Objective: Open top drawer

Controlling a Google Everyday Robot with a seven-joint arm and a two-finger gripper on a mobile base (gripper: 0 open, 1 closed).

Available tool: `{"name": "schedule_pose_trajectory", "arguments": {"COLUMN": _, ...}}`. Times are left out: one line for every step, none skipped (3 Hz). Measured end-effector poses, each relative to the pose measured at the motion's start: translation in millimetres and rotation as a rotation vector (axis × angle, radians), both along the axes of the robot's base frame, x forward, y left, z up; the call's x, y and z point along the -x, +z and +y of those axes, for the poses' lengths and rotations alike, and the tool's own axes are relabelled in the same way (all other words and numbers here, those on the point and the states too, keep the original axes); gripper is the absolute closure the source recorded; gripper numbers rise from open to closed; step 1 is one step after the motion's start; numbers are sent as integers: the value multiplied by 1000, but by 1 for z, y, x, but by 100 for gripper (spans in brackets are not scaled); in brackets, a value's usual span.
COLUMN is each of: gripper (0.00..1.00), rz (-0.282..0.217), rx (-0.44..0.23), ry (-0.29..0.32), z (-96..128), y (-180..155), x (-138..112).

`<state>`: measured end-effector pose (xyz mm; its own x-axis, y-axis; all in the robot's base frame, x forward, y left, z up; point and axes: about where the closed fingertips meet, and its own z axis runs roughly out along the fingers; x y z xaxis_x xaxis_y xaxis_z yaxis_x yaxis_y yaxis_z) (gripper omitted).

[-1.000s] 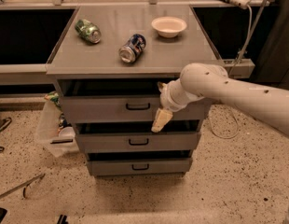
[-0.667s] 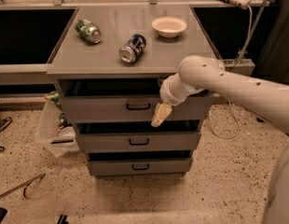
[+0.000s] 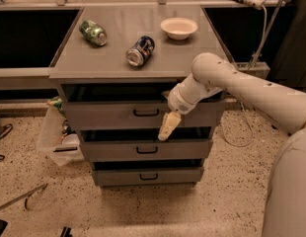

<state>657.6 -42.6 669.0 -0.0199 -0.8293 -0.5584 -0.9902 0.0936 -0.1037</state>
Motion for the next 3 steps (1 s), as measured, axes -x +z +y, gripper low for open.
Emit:
{"name": "schedule_pose_trajectory", "arguments": {"gripper": 0, "rz": 78, "rx": -45, "ry": 46, "z": 9, "y": 0, "x": 29}}
{"name": "schedule_pose_trajectory", "arguments": {"gripper": 0, "rz": 134, "rx": -86, "ry": 67, "z": 9, "y": 8, "x": 69}}
{"name": "schedule_pose_trajectory", "arguments": {"gripper": 0, "rz": 135, "rx": -86, "ry": 68, "z": 10, "y": 7, "x": 69}}
